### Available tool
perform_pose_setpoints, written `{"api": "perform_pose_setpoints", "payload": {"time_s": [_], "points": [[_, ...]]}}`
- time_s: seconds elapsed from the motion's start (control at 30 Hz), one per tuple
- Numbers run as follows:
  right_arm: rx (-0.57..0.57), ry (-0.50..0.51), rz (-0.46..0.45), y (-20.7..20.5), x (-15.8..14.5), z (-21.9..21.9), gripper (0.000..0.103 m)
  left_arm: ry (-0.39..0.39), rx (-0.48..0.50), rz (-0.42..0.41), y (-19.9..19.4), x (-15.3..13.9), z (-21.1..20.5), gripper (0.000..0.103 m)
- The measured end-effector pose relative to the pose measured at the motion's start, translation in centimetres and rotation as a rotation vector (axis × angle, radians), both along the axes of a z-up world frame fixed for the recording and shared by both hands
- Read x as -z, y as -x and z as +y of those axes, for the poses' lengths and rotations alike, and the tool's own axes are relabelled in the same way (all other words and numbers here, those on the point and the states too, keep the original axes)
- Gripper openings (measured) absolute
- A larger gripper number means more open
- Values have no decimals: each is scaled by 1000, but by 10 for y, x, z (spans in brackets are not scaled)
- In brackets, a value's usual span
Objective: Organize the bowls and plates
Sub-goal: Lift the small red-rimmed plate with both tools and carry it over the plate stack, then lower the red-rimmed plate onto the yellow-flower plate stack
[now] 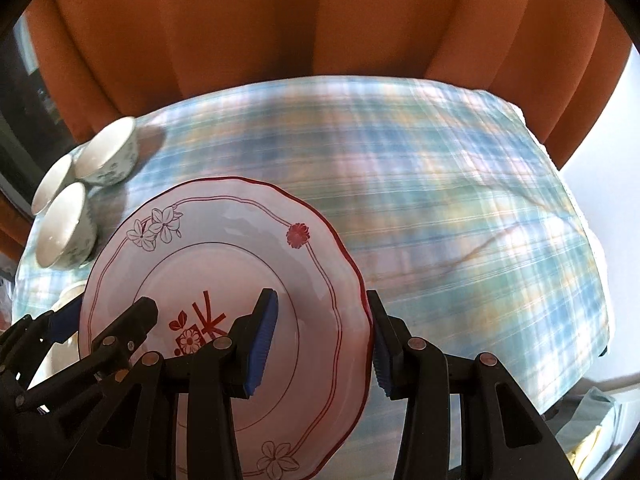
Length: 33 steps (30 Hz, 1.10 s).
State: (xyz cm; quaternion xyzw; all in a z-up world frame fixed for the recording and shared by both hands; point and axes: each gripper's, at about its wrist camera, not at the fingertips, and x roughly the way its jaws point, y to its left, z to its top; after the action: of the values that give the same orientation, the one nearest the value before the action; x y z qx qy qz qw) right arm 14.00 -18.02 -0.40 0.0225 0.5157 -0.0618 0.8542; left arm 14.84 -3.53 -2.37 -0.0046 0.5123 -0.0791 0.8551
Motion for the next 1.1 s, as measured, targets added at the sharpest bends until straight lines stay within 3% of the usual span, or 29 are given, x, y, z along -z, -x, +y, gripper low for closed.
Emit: {"api": "perform_pose_setpoints", "payload": {"time_s": [0.37,0.63,1.1], "points": [[-61,10,-16,19,-2,80,47,2,-45,-11,21,1,75,53],[-130,30,30,18,12,124,47,3,-84,36,32,19,115,53],[-189,53,126,18,42,155,47,-8,-105,124,42,47,134,53]]}}
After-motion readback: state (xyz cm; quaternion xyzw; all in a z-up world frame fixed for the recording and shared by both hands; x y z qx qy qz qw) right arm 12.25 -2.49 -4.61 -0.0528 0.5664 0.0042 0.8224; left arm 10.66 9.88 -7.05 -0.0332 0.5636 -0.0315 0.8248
